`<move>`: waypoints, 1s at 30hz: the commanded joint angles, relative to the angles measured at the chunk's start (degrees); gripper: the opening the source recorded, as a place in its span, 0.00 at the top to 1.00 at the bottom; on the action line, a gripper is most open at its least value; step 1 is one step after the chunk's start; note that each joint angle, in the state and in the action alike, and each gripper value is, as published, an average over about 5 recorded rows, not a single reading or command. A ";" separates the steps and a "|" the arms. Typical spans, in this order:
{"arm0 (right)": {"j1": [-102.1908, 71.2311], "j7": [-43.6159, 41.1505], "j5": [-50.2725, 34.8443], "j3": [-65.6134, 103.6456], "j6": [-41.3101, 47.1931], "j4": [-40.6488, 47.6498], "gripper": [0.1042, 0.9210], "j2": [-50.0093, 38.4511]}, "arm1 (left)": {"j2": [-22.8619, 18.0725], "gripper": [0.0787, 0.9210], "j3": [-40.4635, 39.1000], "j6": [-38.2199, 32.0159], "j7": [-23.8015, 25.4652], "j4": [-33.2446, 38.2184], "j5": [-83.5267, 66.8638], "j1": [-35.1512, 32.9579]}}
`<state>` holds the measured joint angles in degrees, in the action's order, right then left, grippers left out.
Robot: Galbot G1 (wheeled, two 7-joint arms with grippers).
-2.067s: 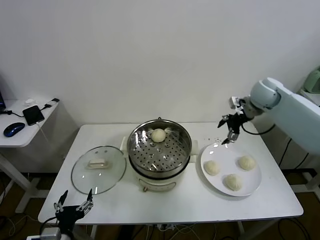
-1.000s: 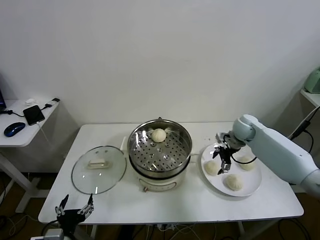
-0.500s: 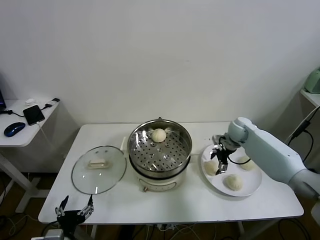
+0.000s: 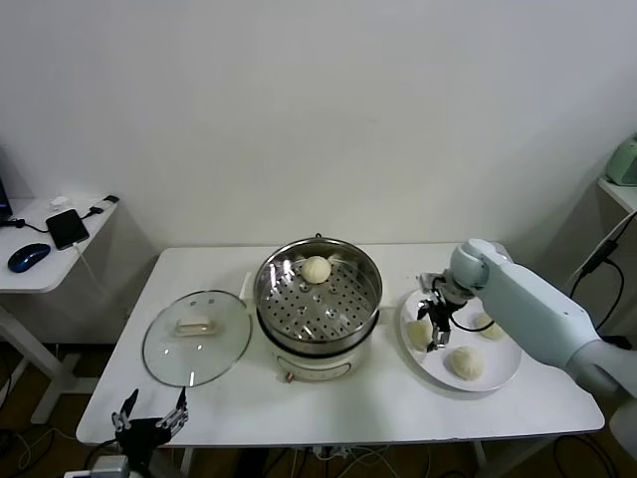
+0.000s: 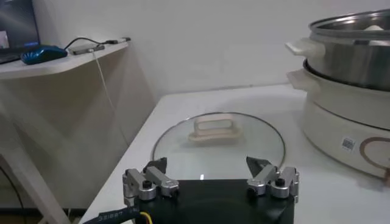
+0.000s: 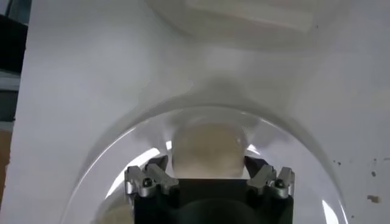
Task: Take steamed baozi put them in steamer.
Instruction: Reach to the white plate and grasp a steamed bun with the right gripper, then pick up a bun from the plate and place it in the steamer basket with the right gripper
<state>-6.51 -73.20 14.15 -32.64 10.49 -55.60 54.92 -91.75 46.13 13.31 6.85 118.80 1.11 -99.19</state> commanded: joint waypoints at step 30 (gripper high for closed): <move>45.15 -5.78 -30.15 -30.81 11.02 -10.53 0.53 -0.96 | -0.81 0.12 -1.09 1.59 0.10 3.08 0.36 1.69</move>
<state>21.32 -77.59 -4.65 -50.78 17.86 -63.63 51.34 -92.19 45.03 14.07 6.83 120.96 1.30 -97.91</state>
